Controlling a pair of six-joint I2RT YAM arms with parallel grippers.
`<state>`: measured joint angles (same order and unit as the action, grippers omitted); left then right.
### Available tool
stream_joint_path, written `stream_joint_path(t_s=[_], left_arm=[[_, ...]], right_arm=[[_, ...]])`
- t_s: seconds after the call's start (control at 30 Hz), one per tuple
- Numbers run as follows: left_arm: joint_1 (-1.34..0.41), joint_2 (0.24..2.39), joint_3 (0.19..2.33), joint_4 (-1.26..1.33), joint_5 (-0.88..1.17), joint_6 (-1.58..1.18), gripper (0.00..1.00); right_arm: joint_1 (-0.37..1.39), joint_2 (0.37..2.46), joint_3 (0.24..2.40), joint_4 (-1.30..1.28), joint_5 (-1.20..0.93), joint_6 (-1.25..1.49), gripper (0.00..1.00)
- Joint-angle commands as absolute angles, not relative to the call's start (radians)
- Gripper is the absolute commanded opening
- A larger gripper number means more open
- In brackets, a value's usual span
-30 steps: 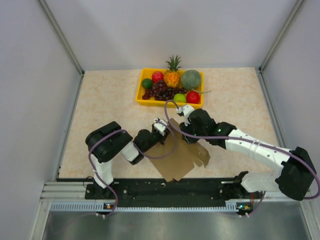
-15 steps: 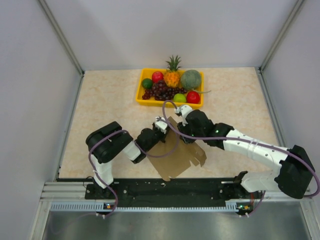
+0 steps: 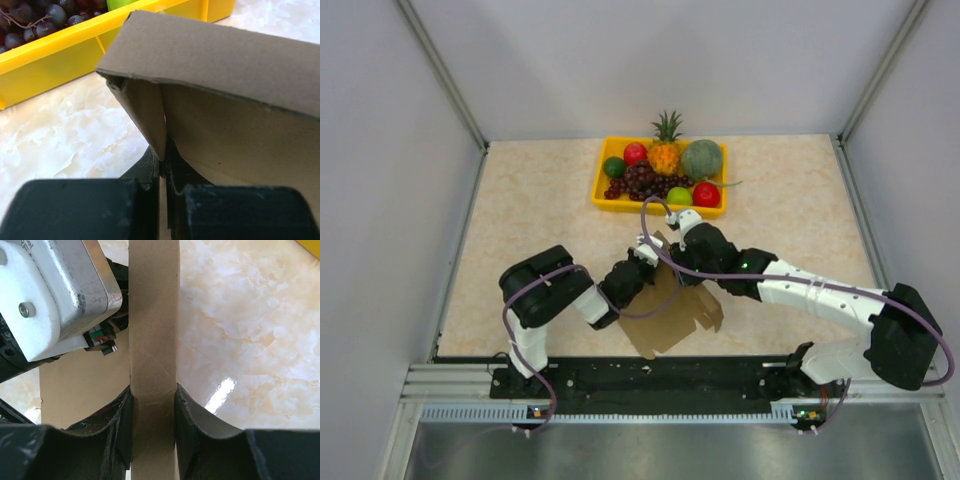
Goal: Fold the paper box
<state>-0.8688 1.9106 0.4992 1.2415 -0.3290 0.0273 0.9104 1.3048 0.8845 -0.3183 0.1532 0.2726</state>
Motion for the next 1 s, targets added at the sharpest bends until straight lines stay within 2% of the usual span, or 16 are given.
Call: stream_joint_path(t_s=[0.0,0.03,0.13,0.27,0.57,0.7,0.8,0.9,0.97], left_arm=[[-0.879,1.905,0.491,1.388,-0.279,0.008,0.07],[-0.877,1.884,0.471,1.382,-0.273,0.002,0.19],[-0.874,1.838,0.445,1.336,-0.267,-0.049,0.35],[-0.844,1.741,0.387,1.29,-0.232,-0.103,0.43],[-0.838,1.418,0.283,0.936,-0.123,-0.213,0.53],[-0.838,1.173,0.226,0.762,-0.071,-0.267,0.54],[-0.836,0.972,0.216,0.539,-0.078,-0.281,0.56],[-0.834,0.818,0.209,0.424,-0.107,-0.279,0.57],[-0.818,0.781,0.228,0.324,-0.129,-0.279,0.56]], right_arm=[[0.95,1.331,0.916,-0.271,0.046,0.321,0.2],[0.946,1.331,0.914,-0.273,0.048,0.319,0.2],[0.93,1.321,0.911,-0.27,0.051,0.319,0.23],[0.908,1.31,0.907,-0.271,0.038,0.308,0.26],[0.864,1.285,0.887,-0.261,0.034,0.313,0.26],[0.841,1.284,0.867,-0.236,0.026,0.35,0.26],[0.816,1.284,0.858,-0.226,0.025,0.373,0.26],[0.807,1.29,0.854,-0.207,0.005,0.374,0.26],[0.801,1.293,0.854,-0.206,0.005,0.374,0.26]])
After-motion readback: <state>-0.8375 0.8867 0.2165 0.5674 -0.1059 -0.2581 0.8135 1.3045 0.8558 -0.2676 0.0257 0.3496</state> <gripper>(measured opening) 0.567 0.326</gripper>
